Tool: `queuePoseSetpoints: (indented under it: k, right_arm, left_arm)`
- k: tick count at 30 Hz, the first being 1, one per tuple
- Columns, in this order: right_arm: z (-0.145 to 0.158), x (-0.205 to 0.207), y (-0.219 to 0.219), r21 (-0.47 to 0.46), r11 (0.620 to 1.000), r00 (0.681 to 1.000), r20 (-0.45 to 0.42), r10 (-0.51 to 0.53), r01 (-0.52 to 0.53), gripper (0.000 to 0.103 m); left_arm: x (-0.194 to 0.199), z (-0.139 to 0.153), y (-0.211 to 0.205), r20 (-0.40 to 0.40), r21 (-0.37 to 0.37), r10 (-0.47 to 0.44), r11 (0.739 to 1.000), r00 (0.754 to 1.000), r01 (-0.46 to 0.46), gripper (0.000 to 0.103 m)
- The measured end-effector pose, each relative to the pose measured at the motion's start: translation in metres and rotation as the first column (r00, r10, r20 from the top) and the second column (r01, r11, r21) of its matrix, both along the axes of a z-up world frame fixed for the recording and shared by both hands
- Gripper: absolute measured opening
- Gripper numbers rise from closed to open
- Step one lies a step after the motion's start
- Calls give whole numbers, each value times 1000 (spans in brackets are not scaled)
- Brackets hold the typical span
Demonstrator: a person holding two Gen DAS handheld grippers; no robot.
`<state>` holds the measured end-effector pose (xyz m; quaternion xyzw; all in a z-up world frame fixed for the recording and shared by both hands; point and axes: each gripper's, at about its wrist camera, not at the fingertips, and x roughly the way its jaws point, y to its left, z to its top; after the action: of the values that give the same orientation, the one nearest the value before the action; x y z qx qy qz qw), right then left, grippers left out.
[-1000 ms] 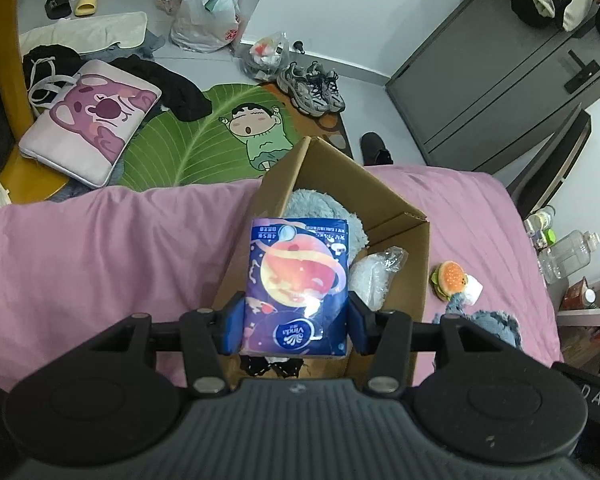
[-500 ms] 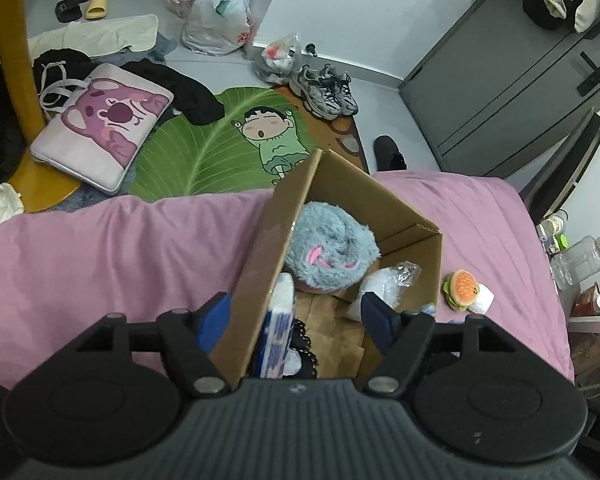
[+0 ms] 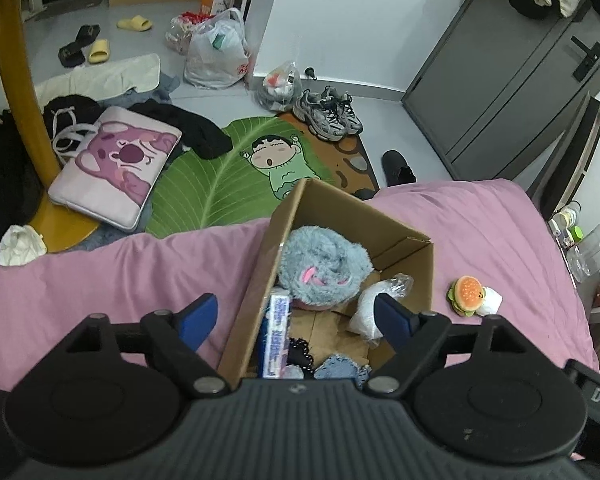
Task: Organize soft objects
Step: 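Move both tools back to the burger plush and white cloth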
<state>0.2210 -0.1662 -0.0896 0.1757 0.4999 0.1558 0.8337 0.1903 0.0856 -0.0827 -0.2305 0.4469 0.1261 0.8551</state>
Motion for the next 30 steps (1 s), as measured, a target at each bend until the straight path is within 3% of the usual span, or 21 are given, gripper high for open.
queuePoseSetpoints:
  k: [12,30]
  right_arm:
    - [2,12,-60,3,999,995,86,-54,54,89]
    - [-38,51,-130,95,989,991,56,-121,116,84]
  left_arm:
    - [18,14,-53,32,77,-49,996,998,46,91]
    - [68,11,-123,35,179,-86,981,996,79,91]
